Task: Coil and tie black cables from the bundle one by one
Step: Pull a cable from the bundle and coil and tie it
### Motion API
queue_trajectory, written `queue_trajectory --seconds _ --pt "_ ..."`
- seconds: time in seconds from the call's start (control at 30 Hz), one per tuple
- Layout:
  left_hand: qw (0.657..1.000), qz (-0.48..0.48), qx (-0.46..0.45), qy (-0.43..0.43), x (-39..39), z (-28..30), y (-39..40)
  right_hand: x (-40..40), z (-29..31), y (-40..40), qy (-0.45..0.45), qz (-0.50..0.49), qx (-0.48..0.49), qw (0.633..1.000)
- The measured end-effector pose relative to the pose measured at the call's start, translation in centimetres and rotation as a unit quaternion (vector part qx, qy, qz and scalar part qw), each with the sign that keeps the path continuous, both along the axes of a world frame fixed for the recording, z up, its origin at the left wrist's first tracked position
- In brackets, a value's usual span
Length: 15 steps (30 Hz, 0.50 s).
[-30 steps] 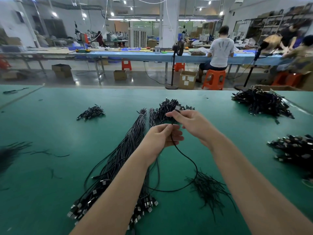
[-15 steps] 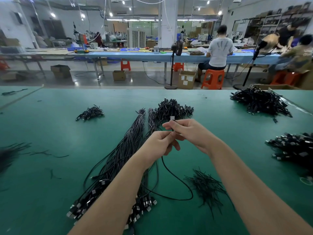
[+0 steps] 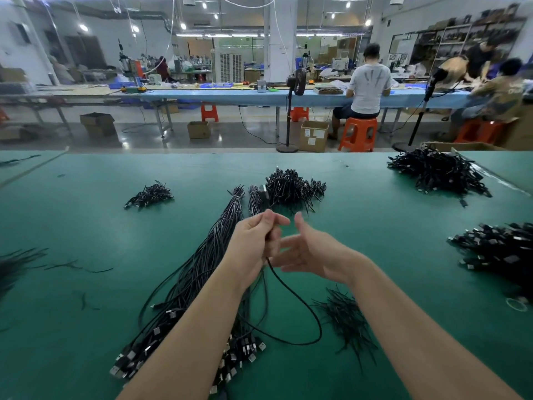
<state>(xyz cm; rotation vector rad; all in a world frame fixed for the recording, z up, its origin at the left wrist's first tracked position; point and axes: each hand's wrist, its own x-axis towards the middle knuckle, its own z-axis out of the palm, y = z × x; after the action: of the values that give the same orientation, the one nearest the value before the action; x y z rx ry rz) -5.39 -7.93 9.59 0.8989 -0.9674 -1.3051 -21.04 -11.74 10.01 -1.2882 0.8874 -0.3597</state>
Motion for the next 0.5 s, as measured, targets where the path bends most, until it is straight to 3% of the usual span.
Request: queue_trajectory --seconds 0.1,0.23,0.33,0.5 --pt "0.996 -0.020 -0.040 0.081 0.4 0.5 -0.2 0.1 -1.5 0.7 0.010 0.073 0.036 0.997" --pt "0.983 -0.112 -0.067 0.130 1.4 0.3 0.8 -0.4 -1.4 0.5 -0.092 -0.009 0.128 0.987" --pt "0.966 -0.232 -0.089 0.065 1.9 0.0 2.2 -0.5 -0.8 -0.1 -0.183 -0.078 0.220 0.955" --pt "0.946 -0.307 -0.059 -0.084 1.4 -0.1 4.2 0.3 0.4 -0.9 -0.190 -0.095 0.227 0.950"
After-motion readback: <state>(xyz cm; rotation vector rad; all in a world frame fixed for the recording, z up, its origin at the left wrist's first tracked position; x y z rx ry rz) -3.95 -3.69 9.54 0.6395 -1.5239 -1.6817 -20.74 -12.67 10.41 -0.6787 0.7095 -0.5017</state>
